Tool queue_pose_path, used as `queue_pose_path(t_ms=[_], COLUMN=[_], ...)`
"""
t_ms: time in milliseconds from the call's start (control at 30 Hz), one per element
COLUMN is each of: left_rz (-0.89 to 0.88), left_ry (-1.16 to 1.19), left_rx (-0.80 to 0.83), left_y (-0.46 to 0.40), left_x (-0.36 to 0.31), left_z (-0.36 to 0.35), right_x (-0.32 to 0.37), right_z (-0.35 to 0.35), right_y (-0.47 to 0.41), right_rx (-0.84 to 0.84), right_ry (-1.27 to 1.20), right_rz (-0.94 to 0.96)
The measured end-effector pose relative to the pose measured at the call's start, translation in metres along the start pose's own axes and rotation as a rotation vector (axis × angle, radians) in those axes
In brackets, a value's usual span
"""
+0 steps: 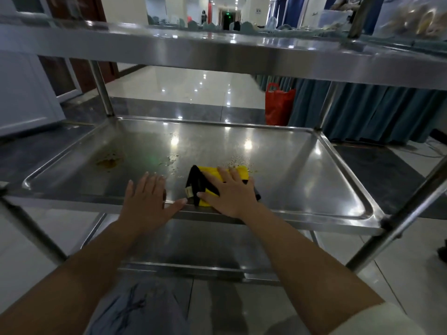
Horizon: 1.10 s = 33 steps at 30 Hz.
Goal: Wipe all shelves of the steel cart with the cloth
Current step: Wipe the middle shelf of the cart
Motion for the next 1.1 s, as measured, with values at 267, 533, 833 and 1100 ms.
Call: queue_pose_path(t_ms=[267,533,833,1100], left_rz=[0.011,0.063,0.192,0.219], left_ry=[0.045,0.049,0.014,0.033], left_rx=[-0.003,0.042,0.212,0.247], left_y=[0.002,0.006,0.009,0.017], left_x=[-0.002,-0.01,-0.013,-0.046], left_z=[-0.007,-0.004,0.003,0.011], right_x=[-0.159,-0.108,-0.037,-0.171], right_z=[0.011,0.016,-0.001,0.013], right_y=[0.075,0.044,0.022,0.062], right_rx=[-0.052,0.001,-0.05,-0.112], right_ry=[-0.075,-0.098,0.008,-0.035], right_rz=[-0.415,-0.381,0.097,-0.231])
Point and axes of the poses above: each hand's wrist, its own y-axis away from the middle knuckle, its own z-axis out of the back of the hand, x = y × z, the point moved 1 cm from there along -y, towards the middle knuckle, and after that the axes turned 13 degrees about x, right-handed, at the moved point
